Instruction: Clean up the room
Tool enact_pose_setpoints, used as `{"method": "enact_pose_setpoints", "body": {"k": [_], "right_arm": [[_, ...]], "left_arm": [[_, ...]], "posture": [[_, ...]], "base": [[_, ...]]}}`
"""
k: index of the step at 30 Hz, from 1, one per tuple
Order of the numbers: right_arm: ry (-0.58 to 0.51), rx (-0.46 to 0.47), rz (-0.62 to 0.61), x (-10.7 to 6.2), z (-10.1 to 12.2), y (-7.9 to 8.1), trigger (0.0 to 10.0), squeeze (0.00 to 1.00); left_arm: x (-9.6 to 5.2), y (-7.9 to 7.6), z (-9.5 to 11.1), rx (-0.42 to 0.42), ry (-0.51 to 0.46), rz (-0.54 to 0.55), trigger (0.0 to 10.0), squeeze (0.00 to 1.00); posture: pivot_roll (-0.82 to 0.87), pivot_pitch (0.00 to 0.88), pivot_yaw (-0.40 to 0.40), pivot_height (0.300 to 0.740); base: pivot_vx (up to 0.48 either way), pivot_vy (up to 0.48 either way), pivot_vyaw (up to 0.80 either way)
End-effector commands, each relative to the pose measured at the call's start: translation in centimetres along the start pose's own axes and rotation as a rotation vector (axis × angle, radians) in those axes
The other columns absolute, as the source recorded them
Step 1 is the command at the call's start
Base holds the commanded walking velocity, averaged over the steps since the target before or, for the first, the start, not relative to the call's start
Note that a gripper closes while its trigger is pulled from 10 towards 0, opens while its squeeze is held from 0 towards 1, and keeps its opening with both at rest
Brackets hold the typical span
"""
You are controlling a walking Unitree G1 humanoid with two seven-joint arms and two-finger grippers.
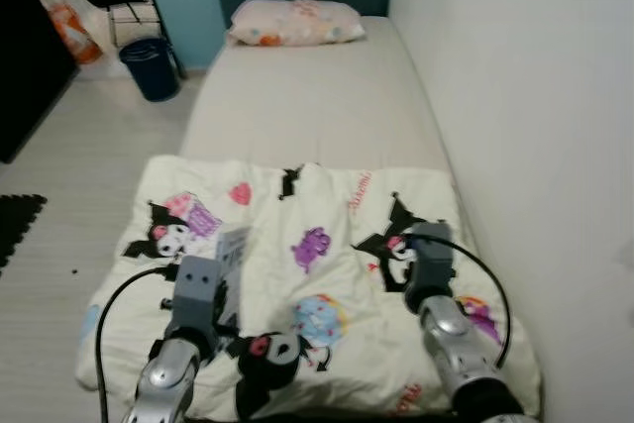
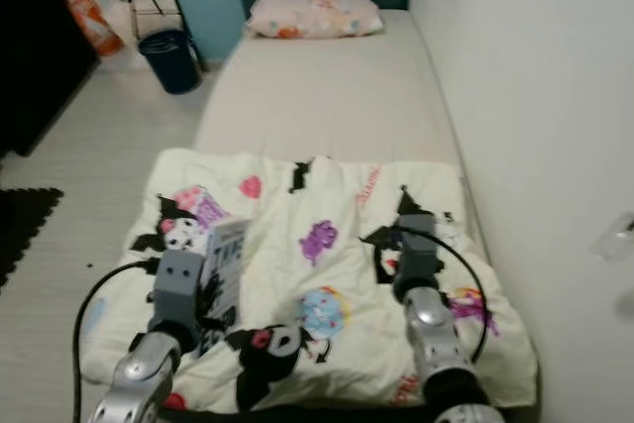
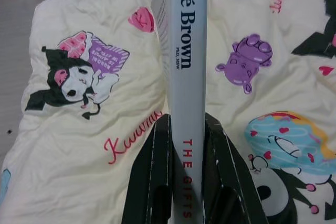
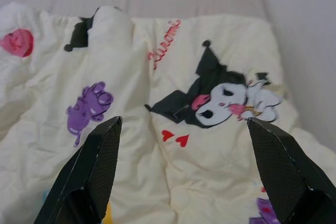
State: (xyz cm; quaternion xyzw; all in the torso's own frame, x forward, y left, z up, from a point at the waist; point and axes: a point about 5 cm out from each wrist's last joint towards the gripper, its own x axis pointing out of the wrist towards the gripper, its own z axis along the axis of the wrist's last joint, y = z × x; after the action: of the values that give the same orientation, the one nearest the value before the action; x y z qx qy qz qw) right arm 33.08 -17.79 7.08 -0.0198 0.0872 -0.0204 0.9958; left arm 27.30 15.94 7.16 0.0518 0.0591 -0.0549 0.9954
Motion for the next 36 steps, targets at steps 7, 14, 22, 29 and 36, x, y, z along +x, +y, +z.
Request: {"method": "enact_pose_setpoints", "body": {"k": [7,14,22,29,36], "right_arm": [[0.012,0.011,0.035,-0.2,-0.5,1.3,10.0,0.0],[0.011,0.006,0.05,-0.3,-0.6,1.6,10.0,0.0],[0.002,-0.003,0.082,-0.3,-0.4,2.3,10.0,0.0],[-0.002,-0.011,0.097,-0.5,-0.5,2.5,10.0,0.0],[-0.003,-0.016,0.106,-0.7,-0.7,2.7,10.0,0.0]], "left_arm": [[-0.6,0.9,-0.2,0.01,-0.003,0.021,10.0,0.0],[-0.8,1.1,-0.2,0.011,-0.002,0.022,10.0,0.0],[-0.8,1.4,-0.3,0.007,0.0,0.027,10.0,0.0],[-0.8,1.6,-0.2,0.008,0.0,0.03,10.0,0.0],[-0.9,1.9,-0.2,0.009,-0.002,0.037,10.0,0.0]], "posture": [[0.01,0.131,0.028,0.74],[0.01,0.129,0.023,0.74],[0.01,0.121,0.02,0.74],[0.01,0.12,0.018,0.74],[0.01,0.12,0.017,0.74]], "base": [[0.0,0.48,0.0],[0.0,0.48,0.0],[0.0,0.48,0.0],[0.0,0.48,0.0],[0.0,0.48,0.0]]}}
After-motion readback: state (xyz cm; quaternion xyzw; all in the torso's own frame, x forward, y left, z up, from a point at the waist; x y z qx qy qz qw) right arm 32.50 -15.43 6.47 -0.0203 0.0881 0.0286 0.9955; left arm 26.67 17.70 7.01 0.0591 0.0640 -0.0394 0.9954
